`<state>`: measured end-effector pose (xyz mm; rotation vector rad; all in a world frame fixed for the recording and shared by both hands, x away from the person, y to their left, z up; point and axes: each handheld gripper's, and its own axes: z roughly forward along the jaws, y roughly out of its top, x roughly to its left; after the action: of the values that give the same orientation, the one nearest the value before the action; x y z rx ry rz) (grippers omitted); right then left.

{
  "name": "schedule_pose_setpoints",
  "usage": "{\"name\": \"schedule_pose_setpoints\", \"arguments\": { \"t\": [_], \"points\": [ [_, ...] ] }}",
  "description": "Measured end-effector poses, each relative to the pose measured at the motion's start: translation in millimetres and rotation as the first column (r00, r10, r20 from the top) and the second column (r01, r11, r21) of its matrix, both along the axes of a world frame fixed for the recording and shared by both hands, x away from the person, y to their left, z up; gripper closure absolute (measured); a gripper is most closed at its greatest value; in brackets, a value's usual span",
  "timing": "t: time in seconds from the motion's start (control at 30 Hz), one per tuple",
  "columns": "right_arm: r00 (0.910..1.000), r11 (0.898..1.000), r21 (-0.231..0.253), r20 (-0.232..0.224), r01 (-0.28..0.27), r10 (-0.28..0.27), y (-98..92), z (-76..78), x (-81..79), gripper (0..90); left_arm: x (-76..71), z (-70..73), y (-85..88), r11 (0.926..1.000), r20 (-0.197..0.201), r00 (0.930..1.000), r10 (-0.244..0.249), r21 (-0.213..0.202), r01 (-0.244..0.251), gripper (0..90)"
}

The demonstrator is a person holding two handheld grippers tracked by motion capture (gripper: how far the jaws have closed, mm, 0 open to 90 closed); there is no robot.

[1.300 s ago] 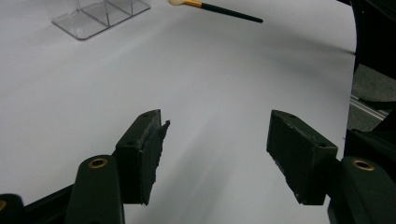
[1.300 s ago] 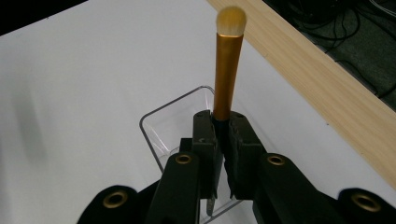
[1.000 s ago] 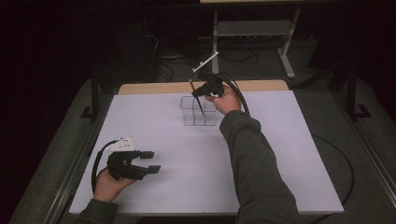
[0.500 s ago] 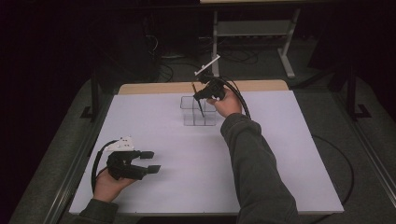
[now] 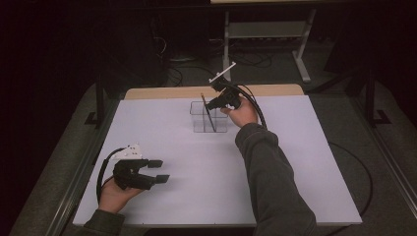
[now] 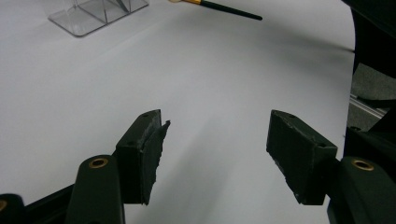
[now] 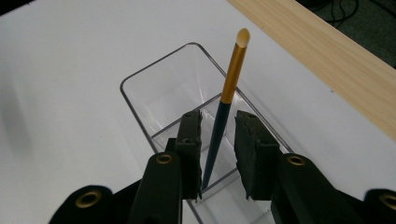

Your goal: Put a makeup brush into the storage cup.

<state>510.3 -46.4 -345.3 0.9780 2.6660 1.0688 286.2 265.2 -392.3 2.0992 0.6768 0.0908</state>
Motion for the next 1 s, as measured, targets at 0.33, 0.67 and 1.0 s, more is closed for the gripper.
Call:
{"name": "schedule_pose_setpoints", "arguments": {
  "t": [0.33,0.67,1.0],
  "points": [
    [1.0000,1.000,0.021,-0.002,0.003,-0.003,-10.4,3.2,-8.2,67.1,-0.2,-0.7,-0.5,1.0000,-0.002,1.0000,0.004,0.002,-0.004,35.4],
    [0.9999,0.999,0.040,0.008,-0.007,0.006,-16.5,8.2,-18.2,63.0,-0.2,-0.2,-1.3,1.0000,0.004,1.0000,0.005,-0.002,-0.005,35.2],
    [0.9999,0.998,0.058,0.009,-0.008,0.008,-24.8,11.3,-25.9,57.8,0.9,-0.8,0.6,1.0000,0.000,1.0000,0.006,0.005,-0.006,34.9]
  ]
}}
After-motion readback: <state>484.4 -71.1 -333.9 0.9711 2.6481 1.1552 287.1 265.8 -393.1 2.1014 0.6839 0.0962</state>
